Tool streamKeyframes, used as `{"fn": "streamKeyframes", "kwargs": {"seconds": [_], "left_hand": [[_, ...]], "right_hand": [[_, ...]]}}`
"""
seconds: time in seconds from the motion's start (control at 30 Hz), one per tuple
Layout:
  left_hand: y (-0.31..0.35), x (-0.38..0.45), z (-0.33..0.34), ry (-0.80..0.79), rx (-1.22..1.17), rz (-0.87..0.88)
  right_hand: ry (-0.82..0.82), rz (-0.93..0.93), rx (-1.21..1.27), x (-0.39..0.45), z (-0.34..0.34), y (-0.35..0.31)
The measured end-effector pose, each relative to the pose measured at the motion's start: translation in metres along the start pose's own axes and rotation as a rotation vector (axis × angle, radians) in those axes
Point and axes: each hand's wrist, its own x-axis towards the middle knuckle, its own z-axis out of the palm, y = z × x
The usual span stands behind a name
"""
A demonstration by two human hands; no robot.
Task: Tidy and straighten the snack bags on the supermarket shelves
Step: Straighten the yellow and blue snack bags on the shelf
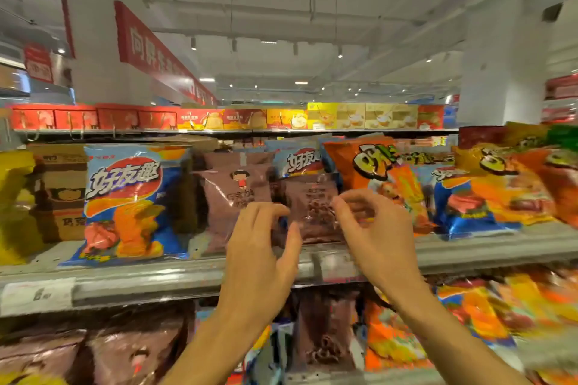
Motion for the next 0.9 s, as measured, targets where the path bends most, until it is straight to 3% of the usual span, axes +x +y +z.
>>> {"fn": "streamKeyframes", "kwargs": {"seconds": [0.13,0.23,0.4,0.57,0.7,0.9], "left_hand": [[0.031,0.015,0.057,-0.074,-0.066,-0.145],[0.034,0.025,0.084,-0.116,-0.030,-0.301],[0.023,0.032,0.095,-0.062,0.103,-0.414],[0.008,0.042,0.092,-0.164,0.141,-0.600],[0.002,0.048,0.086,-0.223,0.080,-0.642],[0.001,0.050,0.082,-0.229,0.008,-0.640]], "right_hand": [[0.086,0.042,-0.055,0.031,-0.053,0.056],[0.048,0.058,-0.154,0.050,-0.072,0.089],[-0.139,0.109,-0.143,0.067,-0.072,0.111],[-0.365,0.240,-0.065,0.086,-0.062,0.119],[-0.431,0.367,0.032,0.092,-0.056,0.127],[-0.441,0.389,0.045,0.093,-0.054,0.129]]}}
